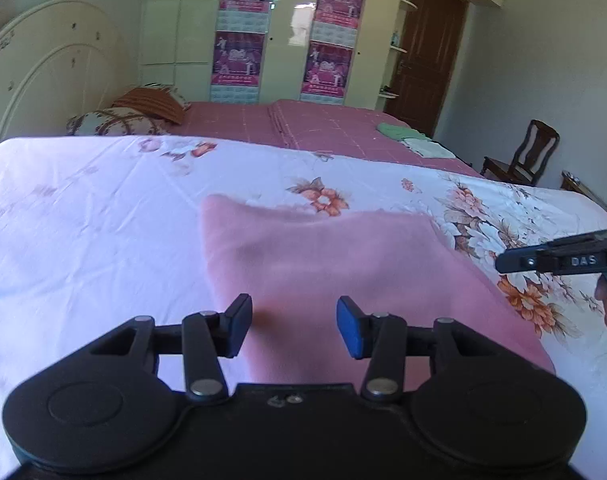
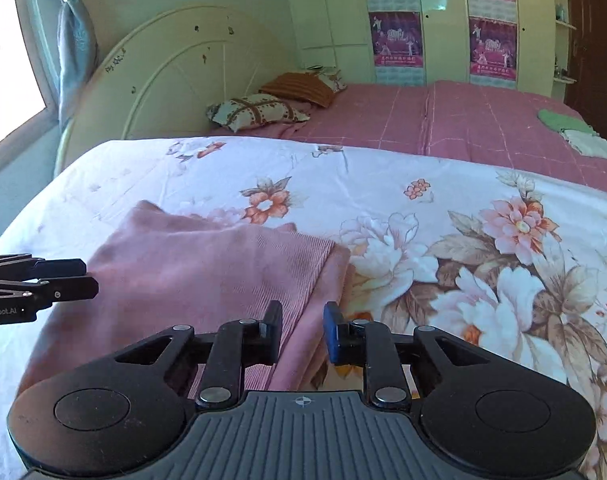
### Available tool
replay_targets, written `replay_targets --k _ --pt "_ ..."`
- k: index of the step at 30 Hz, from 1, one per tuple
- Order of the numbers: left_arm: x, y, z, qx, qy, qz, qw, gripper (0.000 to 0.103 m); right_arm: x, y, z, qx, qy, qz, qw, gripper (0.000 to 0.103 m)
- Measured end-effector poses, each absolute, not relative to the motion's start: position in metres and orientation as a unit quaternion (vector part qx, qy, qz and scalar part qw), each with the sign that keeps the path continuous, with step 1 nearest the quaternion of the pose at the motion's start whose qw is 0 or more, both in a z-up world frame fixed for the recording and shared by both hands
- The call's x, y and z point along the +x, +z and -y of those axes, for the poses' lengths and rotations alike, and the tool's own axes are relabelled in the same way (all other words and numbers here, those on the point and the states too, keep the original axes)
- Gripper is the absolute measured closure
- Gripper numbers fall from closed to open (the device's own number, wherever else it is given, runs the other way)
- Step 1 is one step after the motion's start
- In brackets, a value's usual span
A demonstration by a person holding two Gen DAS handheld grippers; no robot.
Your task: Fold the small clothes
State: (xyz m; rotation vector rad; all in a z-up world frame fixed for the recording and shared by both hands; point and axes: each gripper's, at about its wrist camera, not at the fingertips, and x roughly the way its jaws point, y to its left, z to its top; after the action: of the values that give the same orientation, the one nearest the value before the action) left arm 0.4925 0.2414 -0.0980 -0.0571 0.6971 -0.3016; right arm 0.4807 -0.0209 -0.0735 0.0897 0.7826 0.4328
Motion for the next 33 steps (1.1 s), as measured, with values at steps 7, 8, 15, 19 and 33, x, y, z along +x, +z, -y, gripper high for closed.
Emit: replay_targets --k 7,8,15,19,33 --pt "0.447 -0.118 -0.258 -0.080 -0.113 -0.369 0.919 0.056 0.412 -0.084 0.028 0.087 0.228 -0.411 0.878 0.055" --pt "0.447 -0.120 -0.256 -0.081 -0.111 -0.369 0.919 0.056 0.413 -0.090 0.022 0.088 0.226 -0.422 0.873 0.056" --pt "0.441 -0.115 -0.246 -0.062 -0.110 -0.370 0.920 0.058 0.415 -0.100 0.019 0.080 0.222 -0.435 0.869 0.095" --pt "0.433 -0.126 -0.236 -0.022 -0.101 -0.393 0.914 0.053 0.409 -0.102 0.033 0.061 0.200 -0.444 0.871 0.099" --pt "0.413 -0.132 -0.227 -0.018 -0.062 -0.397 0.915 0.049 0.394 -0.113 0.005 0.007 0.186 -0.448 0.874 0.081"
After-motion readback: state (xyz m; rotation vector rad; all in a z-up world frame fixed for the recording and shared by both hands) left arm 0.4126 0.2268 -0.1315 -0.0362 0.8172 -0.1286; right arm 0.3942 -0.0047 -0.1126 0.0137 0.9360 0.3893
